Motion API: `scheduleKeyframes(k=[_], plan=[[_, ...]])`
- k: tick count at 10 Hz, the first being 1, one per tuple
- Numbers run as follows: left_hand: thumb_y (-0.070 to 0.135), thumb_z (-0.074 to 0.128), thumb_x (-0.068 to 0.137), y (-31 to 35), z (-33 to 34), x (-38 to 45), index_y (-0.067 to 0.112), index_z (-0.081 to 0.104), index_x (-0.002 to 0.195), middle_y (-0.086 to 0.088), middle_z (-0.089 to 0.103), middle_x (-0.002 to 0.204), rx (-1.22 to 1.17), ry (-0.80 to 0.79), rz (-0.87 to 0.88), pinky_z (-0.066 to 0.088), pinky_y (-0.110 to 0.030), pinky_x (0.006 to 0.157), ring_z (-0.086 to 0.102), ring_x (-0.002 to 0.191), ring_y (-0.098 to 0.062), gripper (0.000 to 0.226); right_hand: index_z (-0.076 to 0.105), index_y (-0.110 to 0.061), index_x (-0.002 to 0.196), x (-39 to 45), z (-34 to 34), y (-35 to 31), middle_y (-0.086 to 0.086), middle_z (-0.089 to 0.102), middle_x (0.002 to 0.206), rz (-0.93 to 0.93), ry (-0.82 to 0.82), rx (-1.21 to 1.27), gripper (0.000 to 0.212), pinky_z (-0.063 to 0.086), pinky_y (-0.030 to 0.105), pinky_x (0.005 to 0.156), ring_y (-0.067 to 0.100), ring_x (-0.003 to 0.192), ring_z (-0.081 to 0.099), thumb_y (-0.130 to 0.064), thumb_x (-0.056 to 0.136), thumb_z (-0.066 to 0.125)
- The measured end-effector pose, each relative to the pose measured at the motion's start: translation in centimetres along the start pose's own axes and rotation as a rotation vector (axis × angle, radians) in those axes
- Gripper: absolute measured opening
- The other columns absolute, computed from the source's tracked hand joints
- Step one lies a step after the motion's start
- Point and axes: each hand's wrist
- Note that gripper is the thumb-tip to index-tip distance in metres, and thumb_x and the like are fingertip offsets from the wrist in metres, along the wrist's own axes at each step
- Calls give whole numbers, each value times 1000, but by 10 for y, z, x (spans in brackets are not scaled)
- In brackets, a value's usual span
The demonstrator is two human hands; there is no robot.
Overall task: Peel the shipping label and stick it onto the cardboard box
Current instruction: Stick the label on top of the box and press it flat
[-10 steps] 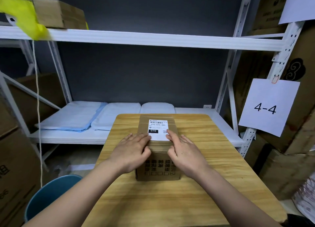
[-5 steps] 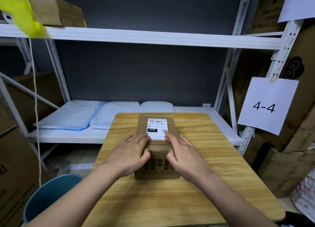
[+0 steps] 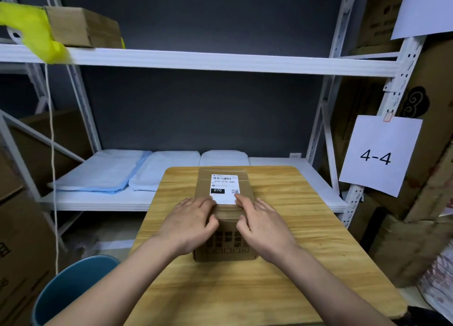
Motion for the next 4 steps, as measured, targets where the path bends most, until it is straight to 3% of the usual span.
scheduleKeyframes(k=[2,4], plan=[[36,28,96,-11,-17,1,21,47,135,-1,48,143,-12,7,-125,33,-33,108,45,129,-23,46,42,-20,139,6,-15,14,3,61,132,128,52,-95,48,35,32,111,17,120,56,-33,96,28],[30,32,95,-6,-31,18,20,50,132,-5,53,137,-65,54,-211,46,-37,94,52,122,-28,42,43,-18,140,25,-25,18,4,48,144,200,-58,-96,47,40,35,102,23,128,49,-31,95,33]])
Point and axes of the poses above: each hand's wrist, its own x-axis towards the middle knuckle, its own z-axis out of the palm, y = z × x
